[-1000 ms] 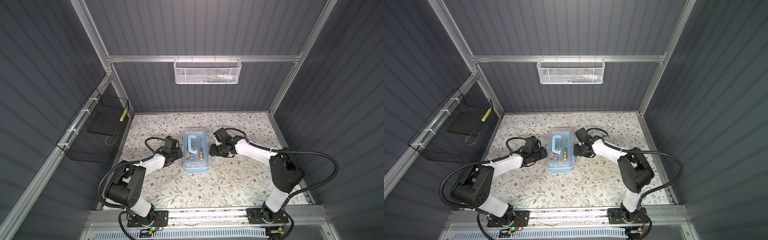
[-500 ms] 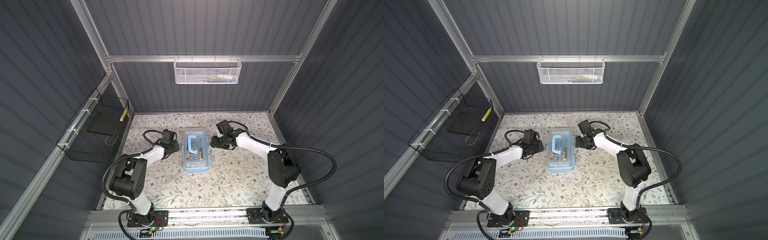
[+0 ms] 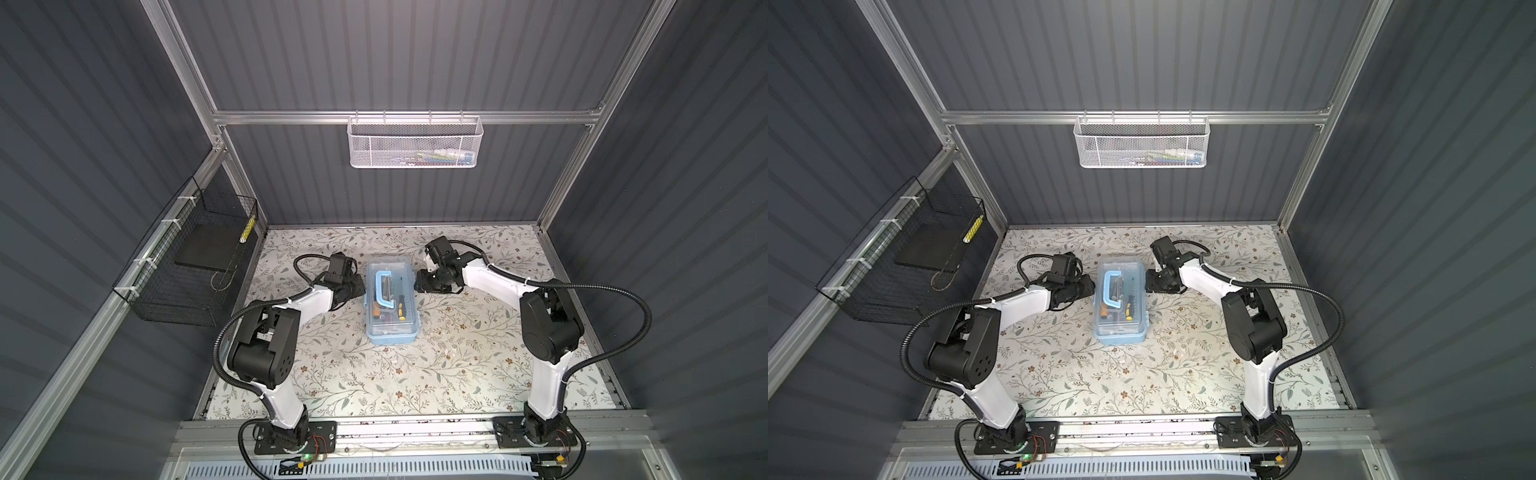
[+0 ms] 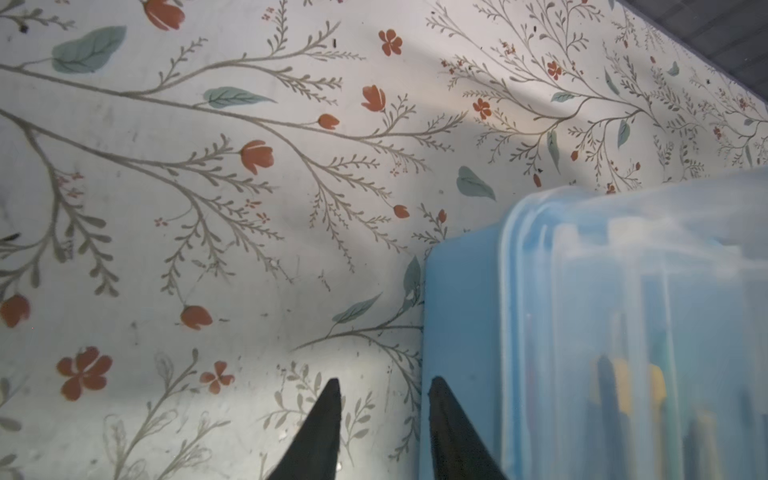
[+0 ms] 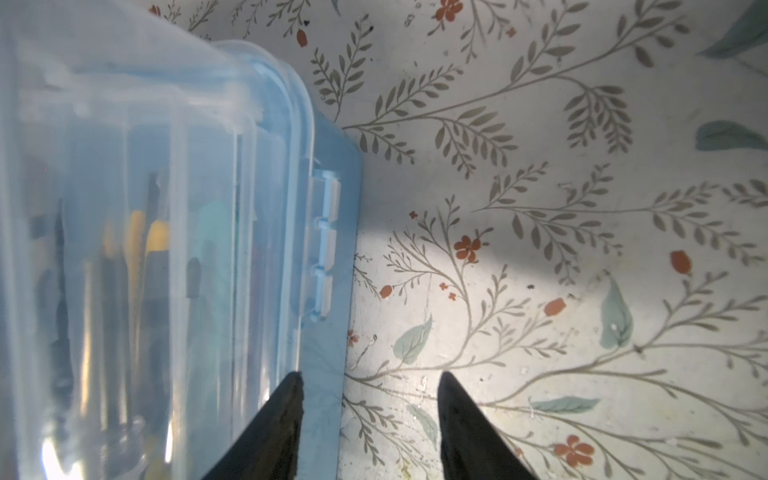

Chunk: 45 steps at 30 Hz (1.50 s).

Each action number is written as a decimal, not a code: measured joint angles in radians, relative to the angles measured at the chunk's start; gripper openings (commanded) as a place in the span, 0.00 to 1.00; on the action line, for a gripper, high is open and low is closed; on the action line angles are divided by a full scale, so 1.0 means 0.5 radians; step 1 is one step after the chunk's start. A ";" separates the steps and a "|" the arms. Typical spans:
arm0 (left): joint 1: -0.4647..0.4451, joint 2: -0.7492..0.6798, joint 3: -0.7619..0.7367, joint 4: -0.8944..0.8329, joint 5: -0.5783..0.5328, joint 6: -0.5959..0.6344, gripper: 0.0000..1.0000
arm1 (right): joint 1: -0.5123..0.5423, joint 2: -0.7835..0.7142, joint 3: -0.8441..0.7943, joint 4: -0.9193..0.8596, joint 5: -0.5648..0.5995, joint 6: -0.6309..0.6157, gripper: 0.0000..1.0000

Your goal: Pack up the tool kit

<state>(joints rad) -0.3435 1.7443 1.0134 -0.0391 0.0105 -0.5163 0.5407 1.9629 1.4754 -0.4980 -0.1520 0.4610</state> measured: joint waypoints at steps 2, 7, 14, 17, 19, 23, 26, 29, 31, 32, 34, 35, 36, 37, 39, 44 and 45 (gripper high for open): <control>-0.004 0.000 0.000 0.009 0.000 -0.008 0.37 | 0.002 0.002 0.001 -0.002 -0.001 -0.001 0.53; -0.032 0.000 -0.001 0.051 0.016 -0.053 0.37 | 0.009 0.004 0.004 -0.013 0.012 0.004 0.54; -0.047 -0.027 -0.042 0.070 -0.059 -0.105 0.40 | 0.010 0.004 -0.002 -0.010 0.028 0.021 0.54; -0.058 -0.053 -0.054 0.053 -0.105 -0.107 0.42 | 0.010 0.004 -0.012 0.004 0.025 0.023 0.54; -0.065 -0.061 -0.054 0.044 -0.126 -0.107 0.43 | 0.010 0.004 -0.018 0.008 0.021 0.027 0.54; -0.067 -0.070 -0.054 0.033 -0.148 -0.106 0.46 | 0.009 0.004 -0.023 0.012 0.019 0.029 0.54; -0.067 -0.084 -0.054 0.018 -0.166 -0.105 0.47 | 0.006 0.004 -0.034 0.025 0.006 0.029 0.54; -0.056 -0.121 -0.054 -0.004 -0.189 -0.106 0.47 | 0.005 0.003 -0.043 0.047 -0.014 0.030 0.54; -0.041 -0.157 -0.054 -0.017 -0.201 -0.106 0.47 | 0.005 0.003 -0.050 0.060 -0.030 0.034 0.54; -0.034 -0.181 -0.054 -0.028 -0.214 -0.105 0.47 | 0.005 0.003 -0.053 0.064 -0.039 0.035 0.54; -0.029 -0.224 -0.055 -0.056 -0.238 -0.104 0.48 | 0.004 0.003 -0.056 0.070 -0.050 0.035 0.54; -0.027 -0.245 -0.065 -0.056 -0.249 -0.104 0.48 | 0.004 0.003 -0.057 0.071 -0.053 0.035 0.54; -0.022 -0.264 -0.082 -0.056 -0.257 -0.104 0.48 | 0.004 0.003 -0.058 0.072 -0.055 0.035 0.54; -0.020 -0.282 -0.107 -0.056 -0.267 -0.104 0.47 | 0.002 0.003 -0.058 0.072 -0.057 0.035 0.54; -0.018 -0.298 -0.166 -0.059 -0.282 -0.105 0.47 | 0.000 0.003 -0.060 0.074 -0.064 0.035 0.54; -0.016 -0.298 -0.326 -0.069 -0.248 -0.105 0.45 | -0.004 0.002 -0.065 0.076 -0.082 0.035 0.54; -0.016 -0.298 -0.343 -0.063 -0.230 -0.106 0.45 | -0.004 0.000 -0.066 0.076 -0.085 0.035 0.54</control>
<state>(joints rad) -0.3515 1.5951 0.8417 -0.0704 -0.1047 -0.5694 0.5388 1.9629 1.4422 -0.4599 -0.1944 0.4786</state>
